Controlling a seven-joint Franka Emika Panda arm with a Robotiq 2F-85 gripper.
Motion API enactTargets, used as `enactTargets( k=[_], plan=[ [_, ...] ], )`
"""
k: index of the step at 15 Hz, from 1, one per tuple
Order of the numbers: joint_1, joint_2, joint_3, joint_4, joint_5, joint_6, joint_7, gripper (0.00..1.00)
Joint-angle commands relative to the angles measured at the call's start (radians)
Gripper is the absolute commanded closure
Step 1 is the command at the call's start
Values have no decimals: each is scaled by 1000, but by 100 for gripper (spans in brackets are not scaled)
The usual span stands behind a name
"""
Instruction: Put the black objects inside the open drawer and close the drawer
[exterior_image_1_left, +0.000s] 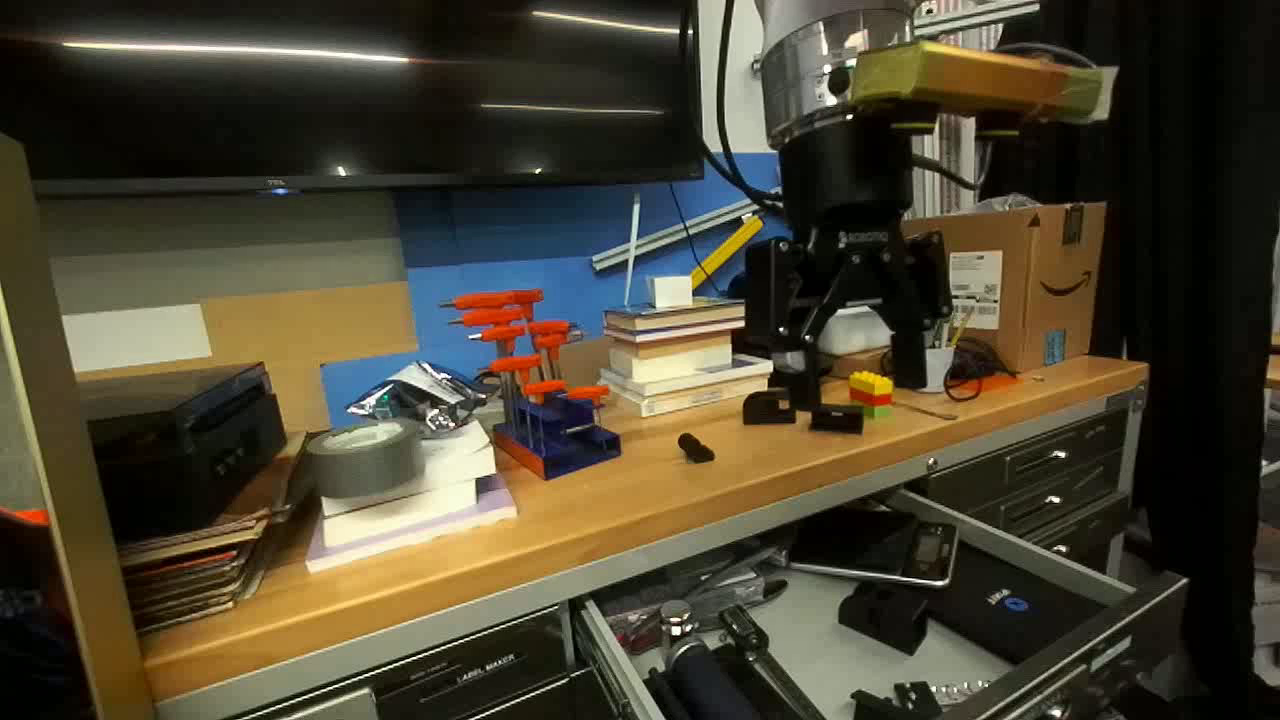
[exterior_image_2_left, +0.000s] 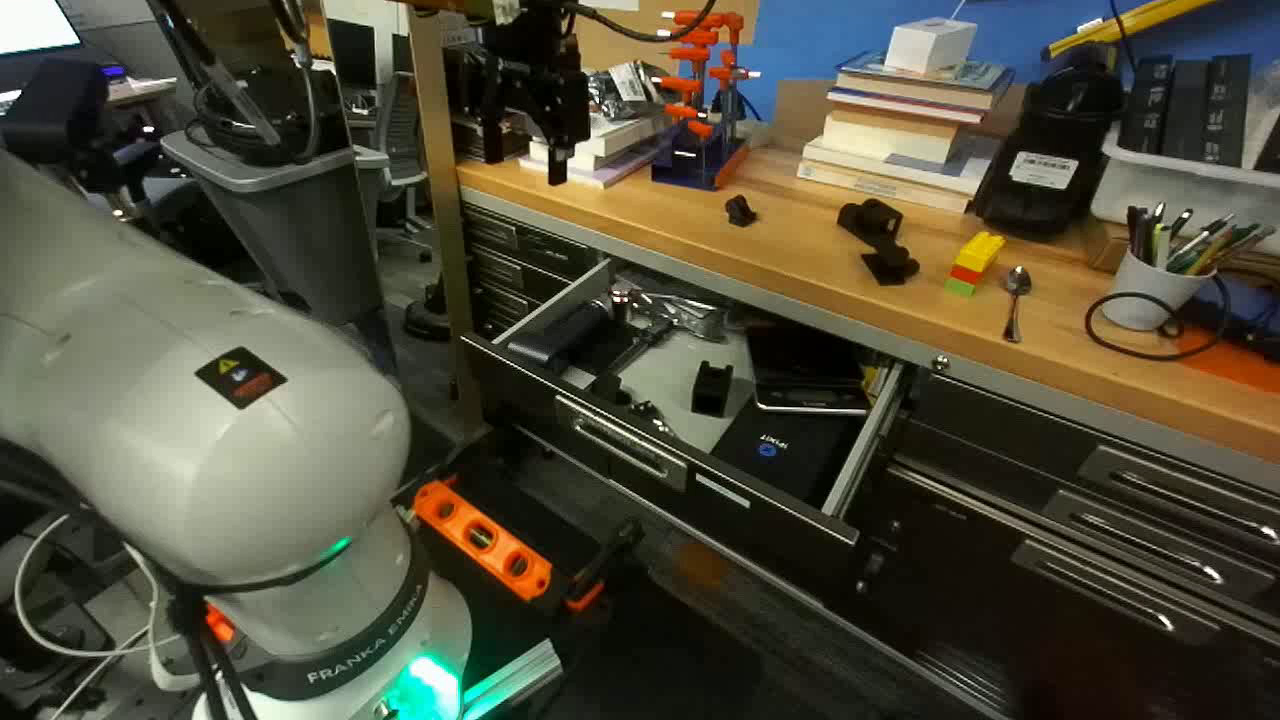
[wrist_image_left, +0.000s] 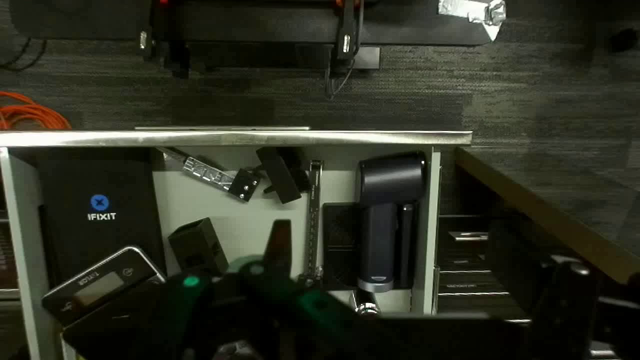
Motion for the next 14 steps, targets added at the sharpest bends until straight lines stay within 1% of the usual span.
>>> enactTargets(
  k=[1, 6, 8, 11, 12, 13, 14],
  plan=[
    [3, 0, -2, 7, -1, -2, 1, 0],
    [3, -3, -2, 17, -1, -2, 1, 0],
    [-8, 33, -3, 30, -19, 39, -3, 0],
    [-24, 125, -11, 67, -39, 140, -14, 0],
    [-31, 178, -14, 92, -48, 195, -17, 0],
    [-35, 205, -16, 101, -56, 237, -14, 0],
    [-44, 256, -18, 124, -70, 304, -7, 0]
  ],
)
